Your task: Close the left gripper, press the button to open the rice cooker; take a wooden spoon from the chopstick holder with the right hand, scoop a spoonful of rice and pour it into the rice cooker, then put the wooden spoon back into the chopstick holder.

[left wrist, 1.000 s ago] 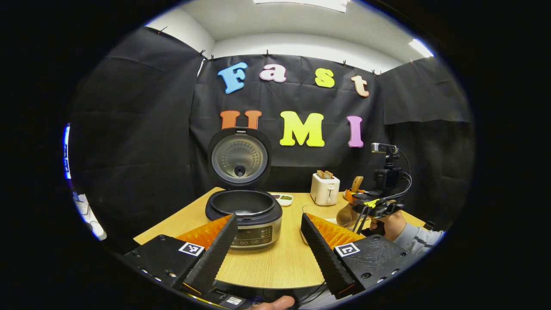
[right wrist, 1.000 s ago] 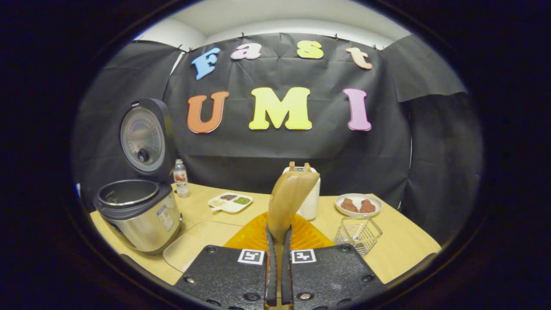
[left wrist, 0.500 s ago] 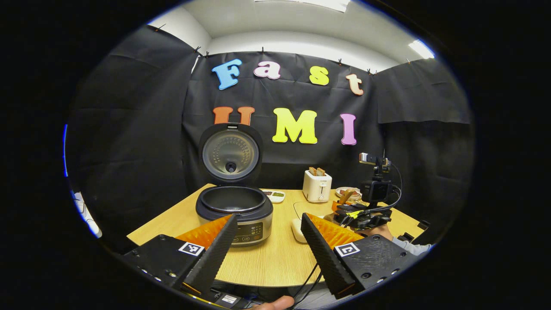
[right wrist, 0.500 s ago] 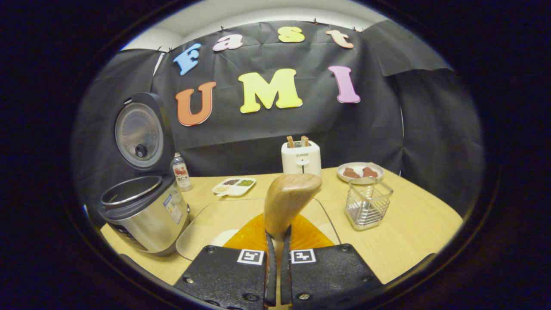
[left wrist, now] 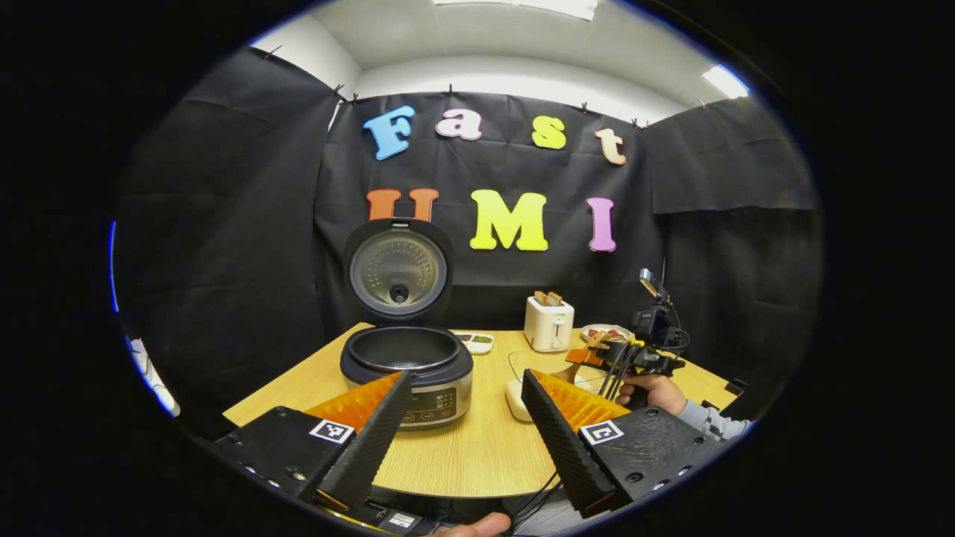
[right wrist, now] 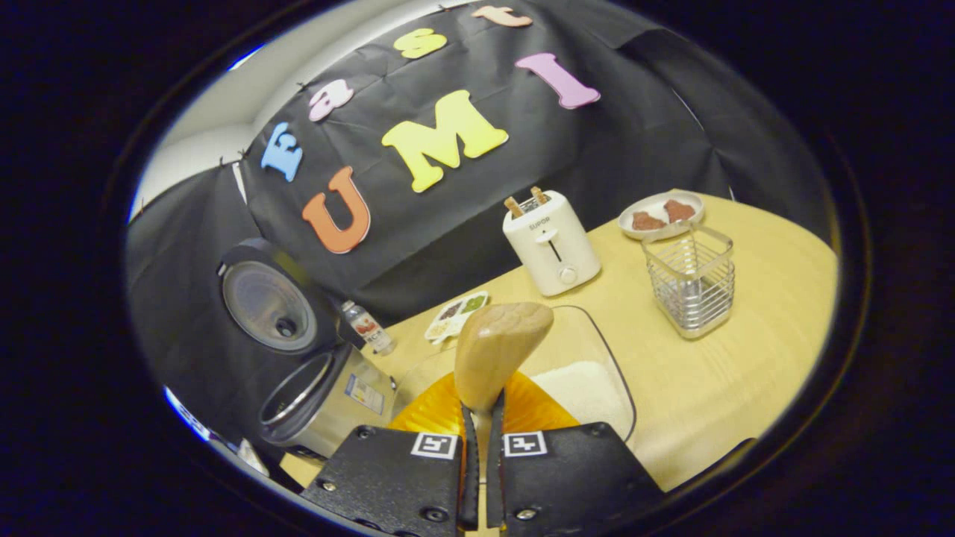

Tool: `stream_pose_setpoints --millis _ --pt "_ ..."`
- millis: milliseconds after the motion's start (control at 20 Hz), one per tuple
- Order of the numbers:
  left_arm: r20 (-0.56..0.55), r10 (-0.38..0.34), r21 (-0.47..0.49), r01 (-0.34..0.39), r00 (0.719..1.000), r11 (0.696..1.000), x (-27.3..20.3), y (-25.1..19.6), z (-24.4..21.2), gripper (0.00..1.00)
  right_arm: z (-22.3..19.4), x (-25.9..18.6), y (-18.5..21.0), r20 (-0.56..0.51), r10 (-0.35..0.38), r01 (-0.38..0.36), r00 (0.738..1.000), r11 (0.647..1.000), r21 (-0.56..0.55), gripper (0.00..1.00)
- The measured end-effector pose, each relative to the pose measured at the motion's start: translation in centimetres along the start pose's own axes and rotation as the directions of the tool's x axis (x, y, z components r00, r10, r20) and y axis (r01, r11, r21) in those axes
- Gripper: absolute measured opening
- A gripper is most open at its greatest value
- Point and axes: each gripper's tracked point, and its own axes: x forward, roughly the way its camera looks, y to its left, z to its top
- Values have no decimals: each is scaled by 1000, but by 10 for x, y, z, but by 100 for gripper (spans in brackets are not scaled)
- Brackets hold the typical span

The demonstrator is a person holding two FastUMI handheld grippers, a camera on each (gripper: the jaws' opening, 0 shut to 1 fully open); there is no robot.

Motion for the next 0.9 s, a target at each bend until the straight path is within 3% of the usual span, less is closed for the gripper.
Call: stream_pose_setpoints --millis 300,550,750,900 --pt "-11 6 -14 -6 1000 1000 1 3 -4 95 14 0 2 -11 78 -73 997 964 254 9" --pt "-15 18 6 -18 1000 1000 -1 6 -8 95 29 -12 -10 54 78 -93 996 909 406 9" --pt "-8 21 15 -21 1000 1000 0 7 -8 95 32 -20 -22 96 102 -139 990 806 575 8" --pt "10 54 38 -54 998 998 0 20 -3 95 38 -29 -24 135 168 -214 976 675 706 9"
